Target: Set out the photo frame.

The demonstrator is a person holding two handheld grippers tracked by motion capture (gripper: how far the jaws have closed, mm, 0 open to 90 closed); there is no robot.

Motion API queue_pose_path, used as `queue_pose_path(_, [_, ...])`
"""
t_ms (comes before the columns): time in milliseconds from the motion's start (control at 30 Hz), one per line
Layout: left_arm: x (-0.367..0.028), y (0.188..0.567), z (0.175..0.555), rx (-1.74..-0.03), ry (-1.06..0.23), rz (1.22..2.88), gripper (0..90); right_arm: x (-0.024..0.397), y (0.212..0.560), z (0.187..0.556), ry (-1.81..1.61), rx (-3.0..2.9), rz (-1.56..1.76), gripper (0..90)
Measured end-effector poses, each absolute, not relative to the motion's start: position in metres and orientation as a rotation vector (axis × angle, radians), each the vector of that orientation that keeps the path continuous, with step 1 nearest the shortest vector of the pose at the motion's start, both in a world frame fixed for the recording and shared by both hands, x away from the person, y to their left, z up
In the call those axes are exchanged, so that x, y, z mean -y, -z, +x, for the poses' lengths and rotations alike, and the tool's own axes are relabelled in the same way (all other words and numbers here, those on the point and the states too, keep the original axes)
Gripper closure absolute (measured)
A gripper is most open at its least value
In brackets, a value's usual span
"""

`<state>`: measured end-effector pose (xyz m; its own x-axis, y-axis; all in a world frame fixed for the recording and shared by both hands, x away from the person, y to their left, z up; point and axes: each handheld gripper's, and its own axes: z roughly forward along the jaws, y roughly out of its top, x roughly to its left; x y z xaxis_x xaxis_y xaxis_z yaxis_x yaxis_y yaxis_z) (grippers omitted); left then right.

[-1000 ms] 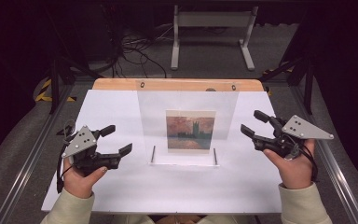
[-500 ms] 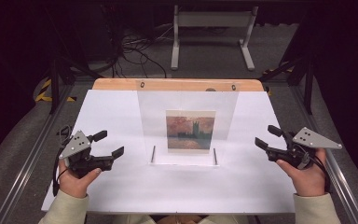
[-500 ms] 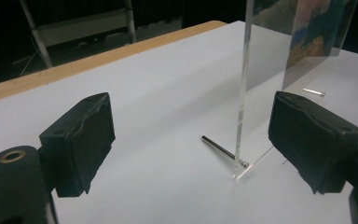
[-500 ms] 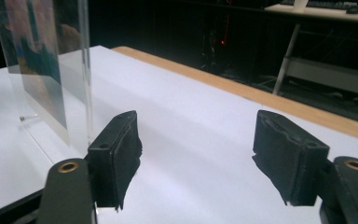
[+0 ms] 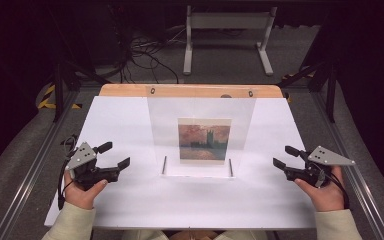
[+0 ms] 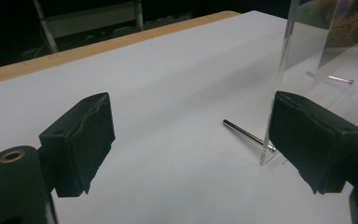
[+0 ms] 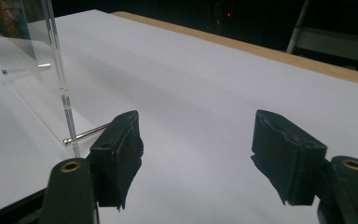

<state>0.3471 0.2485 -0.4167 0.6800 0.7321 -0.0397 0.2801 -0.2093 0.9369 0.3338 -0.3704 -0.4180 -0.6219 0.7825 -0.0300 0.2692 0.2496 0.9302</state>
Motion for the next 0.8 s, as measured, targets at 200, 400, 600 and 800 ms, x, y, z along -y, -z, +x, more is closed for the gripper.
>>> queue_pose_path(200, [-0.252, 0.427, 0.354, -0.832, -0.478, 1.768, 14.9, 0.367, 0.443, 0.338, -1.373, -2.082, 0.982, 32.4])
queue_pose_path(400, [-0.252, 0.432, 0.357, -0.842, -0.456, 1.781, 14.9, 0.361, 0.451, 0.34, -1.363, -2.133, 0.971, 32.5])
queue_pose_path(600, [-0.252, 0.433, 0.357, -0.842, -0.451, 1.781, 14.9, 0.363, 0.451, 0.34, -1.381, -2.123, 0.992, 31.3])
queue_pose_path(800, [-0.251, 0.434, 0.358, -0.841, -0.451, 1.787, 14.8, 0.36, 0.45, 0.339, -1.38, -2.11, 0.978, 30.7])
